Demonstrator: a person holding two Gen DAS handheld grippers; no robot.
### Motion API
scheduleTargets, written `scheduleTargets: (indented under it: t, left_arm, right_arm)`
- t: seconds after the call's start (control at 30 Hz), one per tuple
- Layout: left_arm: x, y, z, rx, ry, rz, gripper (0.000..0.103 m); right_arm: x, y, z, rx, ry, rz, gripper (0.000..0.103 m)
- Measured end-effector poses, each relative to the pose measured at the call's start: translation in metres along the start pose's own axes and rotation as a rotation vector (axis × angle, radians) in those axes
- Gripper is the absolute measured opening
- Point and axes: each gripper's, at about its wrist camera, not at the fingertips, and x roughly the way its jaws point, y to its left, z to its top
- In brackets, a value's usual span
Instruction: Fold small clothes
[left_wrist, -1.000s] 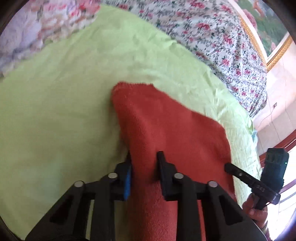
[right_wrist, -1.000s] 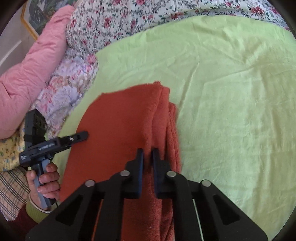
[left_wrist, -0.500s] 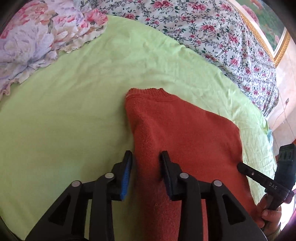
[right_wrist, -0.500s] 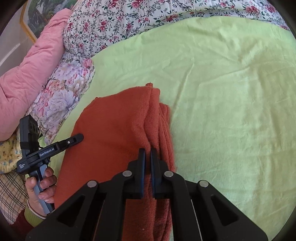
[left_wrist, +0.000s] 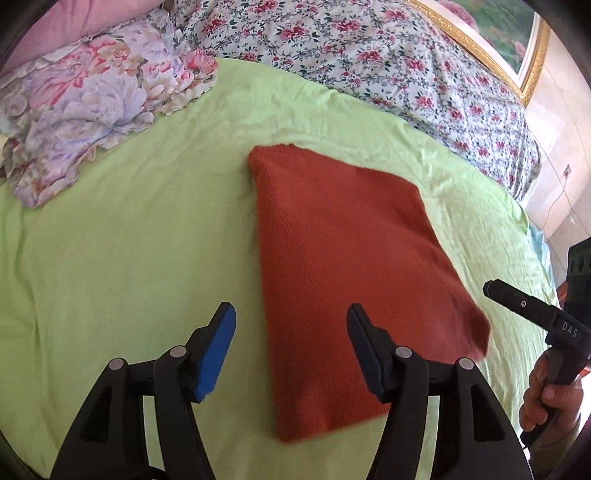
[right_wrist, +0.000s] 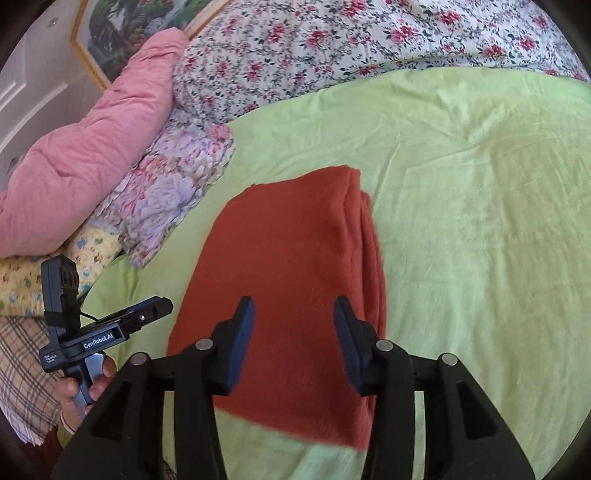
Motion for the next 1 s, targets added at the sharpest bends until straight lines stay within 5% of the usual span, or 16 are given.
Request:
scheduleTargets:
  t: [0.2,0.33,0.63,1.0]
  left_arm:
    - [-0.023,-0.007,-0.040,0.031,0.003,0.092,0.081]
    - [-0.036,-0.009,-0.056,0.052,-0.007,0.150,0.081]
    - [-0.052,-0.013,-0.073,0.106,-0.016,0.201,0.084]
    - [-0.056,-0.017,-0.096,0.140,0.003,0.224,0.085]
  right_arm:
    - [-0.016,0.014,-0.032,-0.044,0.017,-0.045,0.047]
    - [-0.024,0.022,-0.048,-0.082,0.026,-0.073,0.068]
    - [-0.035,0.042,-0.071,-0.173,0.028,-0.116,0.088]
    - [-0.040,0.046,-0.099,-0.197,0.053,-0.151,0.090]
